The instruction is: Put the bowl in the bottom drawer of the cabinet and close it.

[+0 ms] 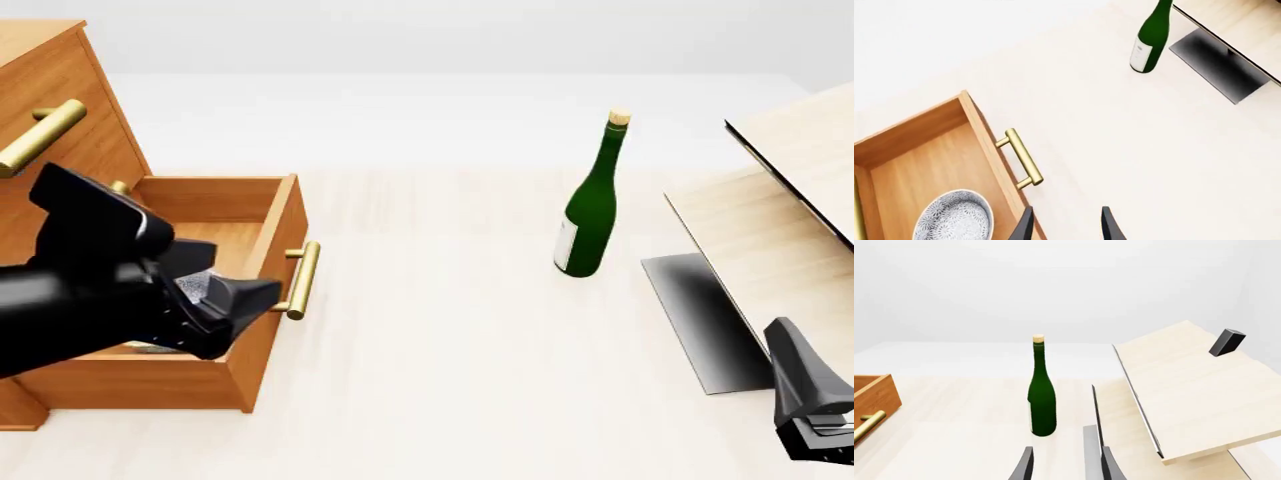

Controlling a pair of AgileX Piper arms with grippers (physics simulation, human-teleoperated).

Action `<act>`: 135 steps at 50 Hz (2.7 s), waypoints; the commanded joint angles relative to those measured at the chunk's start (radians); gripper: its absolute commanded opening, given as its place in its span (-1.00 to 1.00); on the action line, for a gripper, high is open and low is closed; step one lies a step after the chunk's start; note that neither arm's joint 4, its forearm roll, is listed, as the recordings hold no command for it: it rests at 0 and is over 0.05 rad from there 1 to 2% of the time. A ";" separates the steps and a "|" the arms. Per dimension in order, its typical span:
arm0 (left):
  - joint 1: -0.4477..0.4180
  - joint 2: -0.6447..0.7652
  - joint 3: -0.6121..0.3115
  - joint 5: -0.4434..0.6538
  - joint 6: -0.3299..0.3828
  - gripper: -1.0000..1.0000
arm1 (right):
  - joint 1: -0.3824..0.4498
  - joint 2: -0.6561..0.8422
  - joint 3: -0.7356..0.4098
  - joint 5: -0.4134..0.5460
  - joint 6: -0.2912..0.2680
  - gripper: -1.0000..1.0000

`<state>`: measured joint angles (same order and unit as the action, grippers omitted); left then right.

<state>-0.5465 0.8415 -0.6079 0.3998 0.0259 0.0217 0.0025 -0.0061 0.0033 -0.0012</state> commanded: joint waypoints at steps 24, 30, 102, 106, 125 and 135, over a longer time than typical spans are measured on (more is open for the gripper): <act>-0.030 0.114 0.078 -0.137 0.143 1.00 | 0.000 0.000 0.000 0.000 0.000 1.00; -0.044 0.137 0.080 -0.157 0.152 1.00 | 0.000 0.000 0.000 0.000 0.000 1.00; -0.191 0.423 0.101 -0.319 0.060 1.00 | 0.000 0.000 0.000 0.000 0.000 1.00; -0.192 0.459 0.096 -0.334 0.047 1.00 | 0.000 0.000 0.000 0.000 0.000 1.00; -0.180 0.547 0.098 -0.372 -0.023 1.00 | 0.000 0.000 0.000 0.000 0.000 1.00; -0.161 0.564 0.120 -0.392 -0.021 1.00 | 0.000 0.000 0.000 0.000 0.000 1.00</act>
<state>-0.7412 1.3649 -0.5294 0.0443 0.0179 0.0217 0.0025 -0.0061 0.0033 -0.0012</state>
